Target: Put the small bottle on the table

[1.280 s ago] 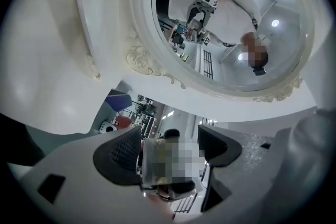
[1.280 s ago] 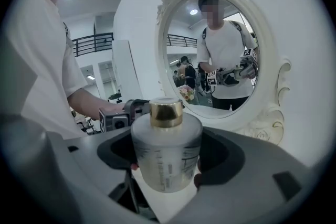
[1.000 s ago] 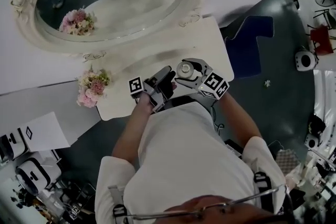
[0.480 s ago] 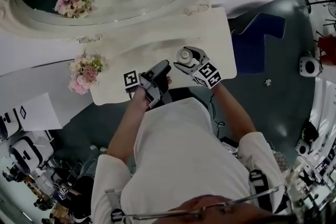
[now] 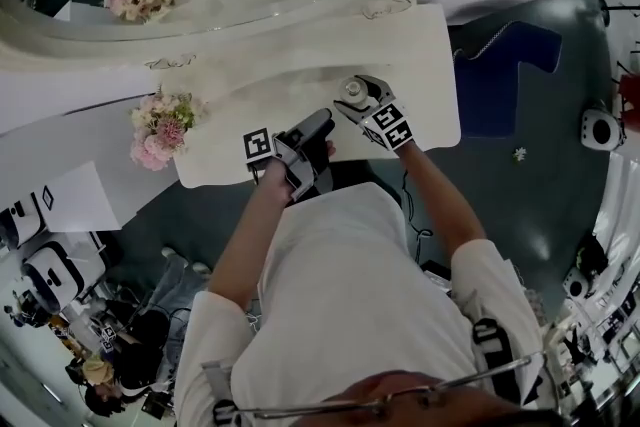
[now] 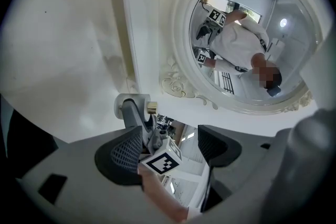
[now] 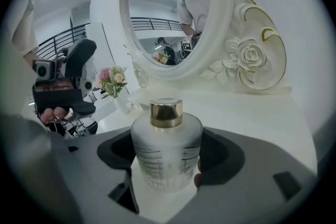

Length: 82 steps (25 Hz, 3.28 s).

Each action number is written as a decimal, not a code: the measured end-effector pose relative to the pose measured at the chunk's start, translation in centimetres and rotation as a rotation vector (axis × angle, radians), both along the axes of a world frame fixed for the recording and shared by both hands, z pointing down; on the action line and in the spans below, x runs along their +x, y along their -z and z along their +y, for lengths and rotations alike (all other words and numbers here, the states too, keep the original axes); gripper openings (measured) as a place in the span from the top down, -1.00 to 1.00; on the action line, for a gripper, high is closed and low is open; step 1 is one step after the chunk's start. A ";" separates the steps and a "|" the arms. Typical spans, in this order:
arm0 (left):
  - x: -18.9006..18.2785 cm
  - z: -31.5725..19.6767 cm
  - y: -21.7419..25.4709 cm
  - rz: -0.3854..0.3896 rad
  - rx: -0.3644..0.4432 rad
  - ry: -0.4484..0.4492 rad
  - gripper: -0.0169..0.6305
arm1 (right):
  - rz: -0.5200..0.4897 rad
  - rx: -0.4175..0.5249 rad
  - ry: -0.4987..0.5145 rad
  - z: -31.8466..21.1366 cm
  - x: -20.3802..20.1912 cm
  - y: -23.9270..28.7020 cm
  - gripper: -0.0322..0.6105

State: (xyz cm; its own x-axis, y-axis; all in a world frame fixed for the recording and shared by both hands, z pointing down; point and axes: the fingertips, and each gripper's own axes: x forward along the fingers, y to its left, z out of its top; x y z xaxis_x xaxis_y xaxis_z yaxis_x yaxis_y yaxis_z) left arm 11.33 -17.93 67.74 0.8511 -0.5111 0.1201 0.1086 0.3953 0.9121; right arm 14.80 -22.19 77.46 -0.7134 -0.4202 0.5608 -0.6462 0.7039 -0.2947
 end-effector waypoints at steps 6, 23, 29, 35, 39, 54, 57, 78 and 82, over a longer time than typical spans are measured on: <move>0.1 -0.2 0.2 -0.005 0.004 0.004 -0.08 | 0.046 -0.021 -0.012 -0.6 0.1 -3.0 -0.17; -0.7 -0.1 -0.8 -0.012 -0.025 0.041 -0.08 | 0.117 -0.006 -0.030 -1.5 0.6 -6.6 -0.17; -1.2 0.0 -1.0 -0.016 -0.031 0.055 -0.08 | 0.139 -0.010 -0.039 -1.7 1.6 -7.8 -0.17; -1.0 0.6 -1.3 -0.019 -0.037 0.051 -0.08 | 0.145 -0.008 -0.068 -1.3 3.3 -8.7 -0.17; -0.8 0.8 -1.5 -0.017 -0.041 0.042 -0.08 | 0.143 -0.004 -0.076 -1.3 3.3 -8.8 -0.17; -0.4 1.0 -1.4 -0.010 -0.032 0.044 -0.08 | 0.287 0.029 0.016 0.6 3.2 -9.9 -0.20; -0.7 1.0 -1.2 -0.007 -0.024 0.052 -0.08 | 0.294 0.039 0.016 0.5 3.4 -9.5 -0.20; -6.5 -0.2 3.7 -0.141 0.299 -0.039 0.36 | 0.175 0.117 -0.401 4.7 6.0 6.4 0.29; -8.8 0.0 4.6 -0.317 0.452 -0.052 0.61 | 0.158 0.148 -0.457 6.6 5.8 9.8 0.47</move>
